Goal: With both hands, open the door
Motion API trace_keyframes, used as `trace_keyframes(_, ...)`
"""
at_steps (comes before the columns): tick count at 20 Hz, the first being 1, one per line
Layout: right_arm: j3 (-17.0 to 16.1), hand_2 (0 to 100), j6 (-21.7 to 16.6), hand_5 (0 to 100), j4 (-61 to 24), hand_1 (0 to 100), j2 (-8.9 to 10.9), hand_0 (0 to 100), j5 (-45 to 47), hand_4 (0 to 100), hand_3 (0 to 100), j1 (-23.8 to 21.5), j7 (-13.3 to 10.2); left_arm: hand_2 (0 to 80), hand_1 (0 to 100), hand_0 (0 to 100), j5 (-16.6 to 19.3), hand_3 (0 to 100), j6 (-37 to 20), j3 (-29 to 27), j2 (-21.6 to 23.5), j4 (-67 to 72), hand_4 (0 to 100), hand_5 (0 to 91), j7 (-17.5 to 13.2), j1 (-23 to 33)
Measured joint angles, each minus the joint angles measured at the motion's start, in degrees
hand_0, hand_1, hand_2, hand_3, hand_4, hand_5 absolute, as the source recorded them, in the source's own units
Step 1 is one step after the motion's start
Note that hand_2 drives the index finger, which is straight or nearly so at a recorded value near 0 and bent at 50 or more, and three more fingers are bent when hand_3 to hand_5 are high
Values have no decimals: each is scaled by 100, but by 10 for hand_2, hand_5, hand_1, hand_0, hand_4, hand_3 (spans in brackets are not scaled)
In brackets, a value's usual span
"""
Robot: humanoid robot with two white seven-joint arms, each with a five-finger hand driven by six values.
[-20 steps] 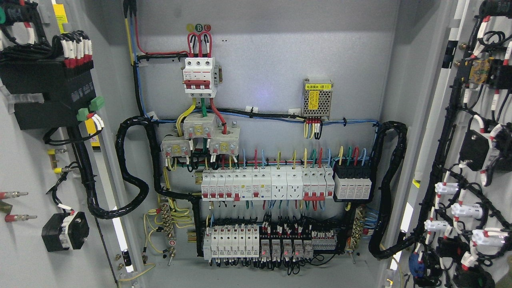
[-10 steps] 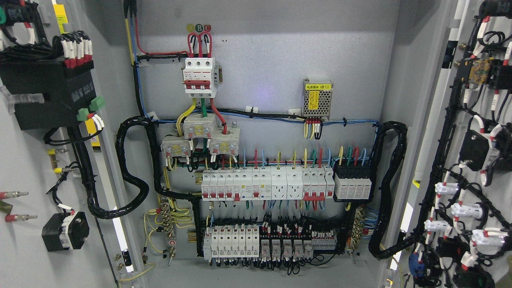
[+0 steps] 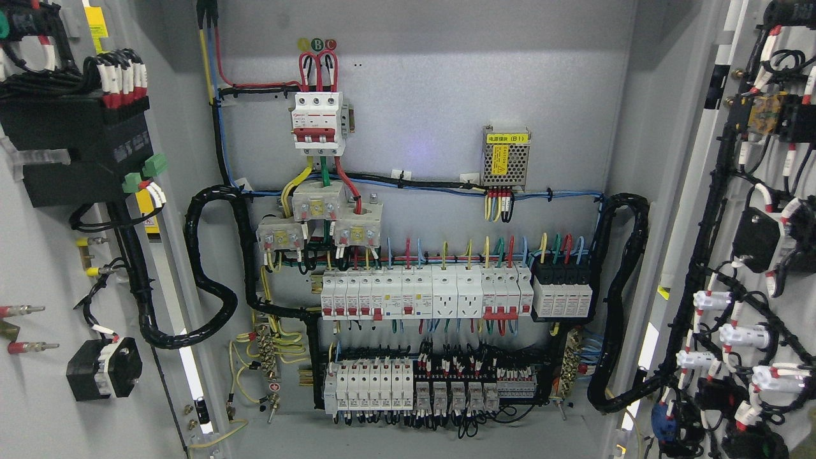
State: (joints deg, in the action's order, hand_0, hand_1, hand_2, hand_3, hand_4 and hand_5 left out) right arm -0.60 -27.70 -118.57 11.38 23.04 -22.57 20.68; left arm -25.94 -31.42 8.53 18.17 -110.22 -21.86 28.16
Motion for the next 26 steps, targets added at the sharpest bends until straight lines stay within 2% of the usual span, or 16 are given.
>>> trace_keyframes(5,-178,40,-1,0,-33,500,35,0,1,0,0,132,-4,0,556,120,-22,0,-244,-397,21,-272,0,0,-33,90)
trace_keyframes(9,-285,40,6,0,-52,500,43,0,1,0,0,223,-119,0,556,120,-68,0,-298,-719,-23,-401,0,0,-42,222)
trace_keyframes(14,-399,40,-7,0,-68,500,48,0,5,0,0,249,-177,0,556,120,-364,0,-315,-1149,-65,-475,0,0,-107,350)
trace_keyframes(20,-561,40,22,0,-80,500,53,0,34,0,0,274,-193,0,556,120,-766,0,-8,-1640,-95,-441,0,0,-700,436)
trace_keyframes(26,-751,40,34,0,-87,500,1,0,59,0,0,268,-194,0,556,120,-1421,0,605,-2265,-104,-230,0,0,-1456,456)
